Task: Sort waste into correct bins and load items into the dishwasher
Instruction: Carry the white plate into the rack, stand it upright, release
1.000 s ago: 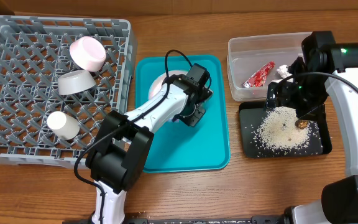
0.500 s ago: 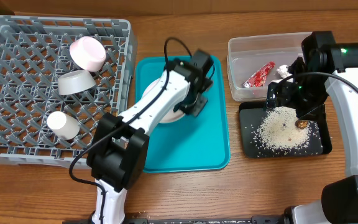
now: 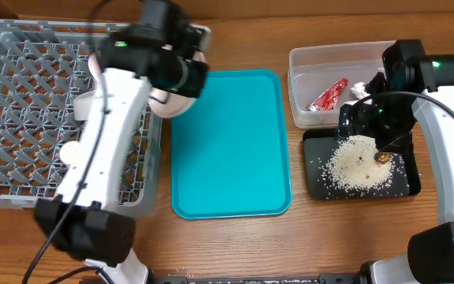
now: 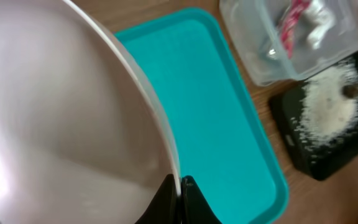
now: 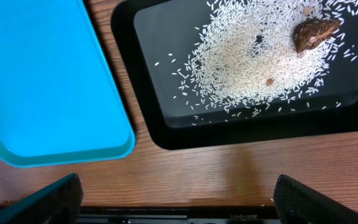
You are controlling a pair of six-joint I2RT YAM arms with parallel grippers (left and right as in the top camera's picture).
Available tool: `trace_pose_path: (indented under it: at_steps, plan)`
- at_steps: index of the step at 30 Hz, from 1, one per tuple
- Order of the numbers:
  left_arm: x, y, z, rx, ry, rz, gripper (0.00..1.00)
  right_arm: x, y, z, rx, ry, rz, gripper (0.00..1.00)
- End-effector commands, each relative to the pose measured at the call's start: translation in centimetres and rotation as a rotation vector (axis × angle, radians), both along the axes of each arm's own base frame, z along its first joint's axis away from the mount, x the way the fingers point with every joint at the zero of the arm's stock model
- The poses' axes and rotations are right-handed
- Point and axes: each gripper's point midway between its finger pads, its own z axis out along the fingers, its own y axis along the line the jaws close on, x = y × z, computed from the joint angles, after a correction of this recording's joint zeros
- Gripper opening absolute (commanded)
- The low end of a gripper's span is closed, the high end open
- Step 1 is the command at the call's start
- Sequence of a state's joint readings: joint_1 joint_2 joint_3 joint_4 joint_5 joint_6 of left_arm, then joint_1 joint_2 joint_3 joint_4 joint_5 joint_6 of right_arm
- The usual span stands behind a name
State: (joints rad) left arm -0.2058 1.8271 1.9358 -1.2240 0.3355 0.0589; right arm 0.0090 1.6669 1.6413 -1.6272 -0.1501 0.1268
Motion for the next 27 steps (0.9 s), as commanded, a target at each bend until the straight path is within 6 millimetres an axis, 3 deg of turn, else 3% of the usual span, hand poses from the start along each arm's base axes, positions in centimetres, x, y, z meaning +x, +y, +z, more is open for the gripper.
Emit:
trace_pose_path:
  at_steps: [1, 7, 18, 19, 20, 22, 25, 27]
  plan:
    - [-0.4, 0.5, 2.3, -0.185, -0.021, -0.091, 0.04, -0.2, 0.0, 1.0, -0.004, -0.039, -0.002, 1.00]
    - [0.1, 3.1, 2.4, -0.362, 0.007, -0.109, 0.04, -0.2, 0.0, 1.0, -0.004, -0.039, -0.002, 1.00]
    - [1.7, 6.9, -3.0, -0.386, 0.150, -0.010, 0.04, -0.2, 0.0, 1.0, -0.004, -0.039, -0.002, 1.00]
    - [1.9, 7.4, -3.6, -0.381, 0.162, 0.005, 0.09, -0.2, 0.0, 1.0, -0.004, -0.039, -0.002, 1.00]
    - [1.9, 8.0, -3.8, -0.374, 0.168, 0.019, 0.25, -0.2, 0.0, 1.0, -0.003, -0.039, -0.002, 1.00]
    - [2.0, 9.0, -3.9, -0.368, 0.168, 0.044, 0.39, -0.2, 0.0, 1.0, -0.004, -0.038, -0.002, 1.00]
    - [2.0, 10.9, -3.0, -0.384, 0.167, 0.129, 0.69, -0.2, 0.0, 1.0, -0.003, -0.039, -0.002, 1.00]
    - [1.8, 11.9, -2.0, -0.389, 0.149, 0.164, 0.80, -0.2, 0.0, 1.0, -0.004, -0.039, -0.002, 1.00]
